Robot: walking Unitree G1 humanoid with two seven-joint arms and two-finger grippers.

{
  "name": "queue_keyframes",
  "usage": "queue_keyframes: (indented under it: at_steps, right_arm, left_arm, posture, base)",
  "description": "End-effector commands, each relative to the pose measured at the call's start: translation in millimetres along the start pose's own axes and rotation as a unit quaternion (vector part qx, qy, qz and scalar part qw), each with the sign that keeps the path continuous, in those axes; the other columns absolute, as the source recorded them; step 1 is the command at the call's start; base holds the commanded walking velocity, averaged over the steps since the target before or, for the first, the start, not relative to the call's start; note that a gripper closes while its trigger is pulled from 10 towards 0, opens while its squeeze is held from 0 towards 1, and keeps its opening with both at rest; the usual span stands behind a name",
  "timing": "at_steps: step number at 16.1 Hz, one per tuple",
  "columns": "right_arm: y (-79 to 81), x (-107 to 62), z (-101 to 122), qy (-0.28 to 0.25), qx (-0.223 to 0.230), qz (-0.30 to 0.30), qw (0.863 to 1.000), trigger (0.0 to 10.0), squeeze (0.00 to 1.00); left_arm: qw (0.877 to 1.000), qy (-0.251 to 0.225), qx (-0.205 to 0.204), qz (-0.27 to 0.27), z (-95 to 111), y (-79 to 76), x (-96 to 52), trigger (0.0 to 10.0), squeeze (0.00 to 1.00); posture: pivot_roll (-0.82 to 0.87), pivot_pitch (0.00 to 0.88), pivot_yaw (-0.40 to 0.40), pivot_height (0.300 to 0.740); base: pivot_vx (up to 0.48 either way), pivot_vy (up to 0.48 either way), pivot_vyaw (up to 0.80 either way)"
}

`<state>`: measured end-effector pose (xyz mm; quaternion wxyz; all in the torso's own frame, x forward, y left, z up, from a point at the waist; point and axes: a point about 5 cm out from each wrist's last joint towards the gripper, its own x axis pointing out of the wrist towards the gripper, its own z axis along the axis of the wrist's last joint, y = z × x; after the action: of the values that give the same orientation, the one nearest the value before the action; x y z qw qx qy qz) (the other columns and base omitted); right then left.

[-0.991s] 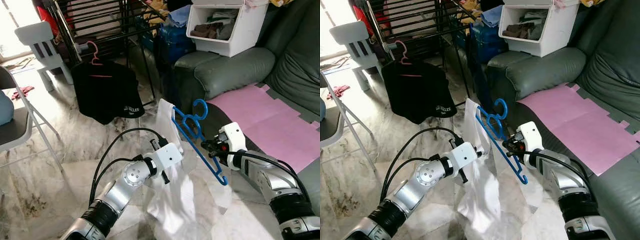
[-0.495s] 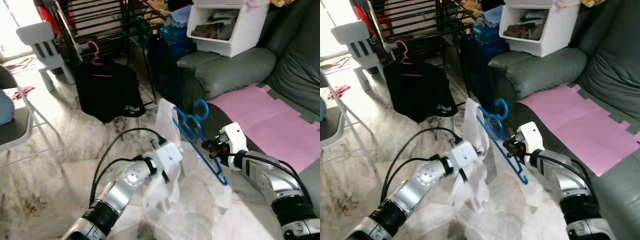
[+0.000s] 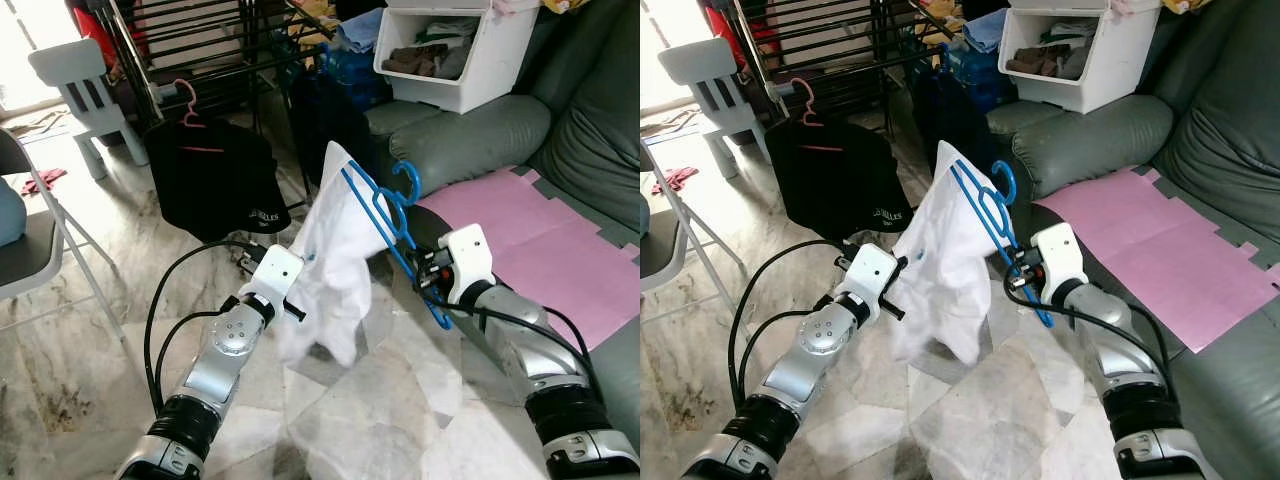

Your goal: Hang hanger

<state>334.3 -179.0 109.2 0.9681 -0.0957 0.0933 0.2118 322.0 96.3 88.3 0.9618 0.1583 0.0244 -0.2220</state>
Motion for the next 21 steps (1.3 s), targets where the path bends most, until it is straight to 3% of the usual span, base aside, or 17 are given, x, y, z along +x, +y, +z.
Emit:
queue_keyframes:
  at_steps: [1,2,3,5,8,12,13,14,15,16,18,19,21]
  right_arm:
    - [-0.4,6.9,16.7,-0.037,-0.012,-0.006,0.999,10.0,0.0]
    - [0.7,8.7,17.7,-0.04,-0.012,-0.005,0.999,10.0,0.0]
    - [3.9,12.4,18.3,-0.042,-0.013,-0.004,0.999,10.0,0.0]
    - [7.8,16.6,17.3,-0.042,-0.009,-0.003,0.999,10.0,0.0]
    - [10.9,23.6,16.2,-0.038,0.002,-0.006,0.999,10.0,0.0]
    - [8.6,22.4,28.1,-0.086,0.006,0.003,0.996,10.0,0.0]
    - [9.9,19.4,27.5,-0.094,-0.01,0.015,0.995,10.0,0.0]
    - [9.6,10.8,21.0,-0.098,-0.027,0.04,0.994,10.0,0.0]
    - [9.4,9.4,19.9,-0.098,-0.031,0.043,0.994,10.0,0.0]
    - [5.4,-1.5,12.9,-0.094,-0.036,0.064,0.993,10.0,0.0]
    - [4.5,-11.5,10.4,-0.098,-0.028,0.089,0.991,10.0,0.0]
    - [11.3,-24.9,7.2,-0.095,-0.042,0.135,0.985,10.0,0.0]
    - [19.4,-34.3,6.4,-0.093,-0.052,0.172,0.979,10.0,0.0]
  left_arm:
    - [1.0,-0.009,-0.022,-0.013,-1.3,-2.1,-4.7,10.0,0.84]
    - [0.999,-0.013,-0.035,-0.038,-2.4,-8.5,-7.3,10.0,1.0]
    - [0.995,-0.031,-0.041,-0.088,-0.1,-21.7,-12.9,10.0,1.0]
    - [0.991,-0.044,-0.028,-0.126,2.2,-32.0,-18.1,10.0,1.0]
    - [0.989,-0.053,-0.021,-0.138,4.9,-35.4,-20.9,10.0,1.0]
    - [0.989,-0.069,-0.026,-0.131,11.5,-32.4,-20.7,10.0,1.0]
    - [0.989,-0.074,-0.024,-0.125,13.2,-29.2,-21.1,10.0,1.0]
    - [0.991,-0.087,-0.016,-0.099,16.5,-16.0,-20.3,10.0,1.0]
    - [0.991,-0.089,-0.015,-0.095,17.0,-13.9,-20.2,10.0,1.0]
    - [0.994,-0.087,-0.001,-0.061,17.7,3.0,-18.0,10.0,1.0]
    - [0.996,-0.084,0.006,-0.028,18.2,17.1,-15.2,10.0,1.0]
    - [0.996,-0.082,-0.018,0.029,21.0,35.1,-9.5,10.0,1.0]
    - [0.993,-0.081,-0.053,0.064,22.1,44.0,-4.9,10.0,1.0]
  posture:
    - [-0.17,0.0,0.041,0.74]
    - [-0.17,0.0,0.039,0.74]
    - [-0.17,0.0,0.036,0.74]
    - [-0.16,0.0,0.032,0.74]
    - [-0.16,0.0,0.026,0.74]
    - [-0.16,0.0,0.024,0.74]
    - [-0.16,0.0,0.024,0.74]
    - [-0.16,0.0,0.027,0.74]
    - [-0.16,0.0,0.027,0.74]
    - [-0.16,0.0,0.031,0.74]
    - [-0.16,0.0,0.033,0.74]
    - [-0.17,0.0,0.039,0.74]
    - [-0.18,0.0,0.045,0.74]
  base:
    - [0.0,0.0,0.0]
    - [0.0,0.0,0.0]
    - [0.0,0.0,0.0]
    - [0.0,0.0,0.0]
    - [0.0,0.0,0.0]
    - [0.0,0.0,0.0]
    - [0.0,0.0,0.0]
    - [0.0,0.0,0.0]
    - [0.0,0.0,0.0]
    - [0.0,0.0,0.0]
    - [0.0,0.0,0.0]
    - [0.0,0.0,0.0]
    - [0.0,0.0,0.0]
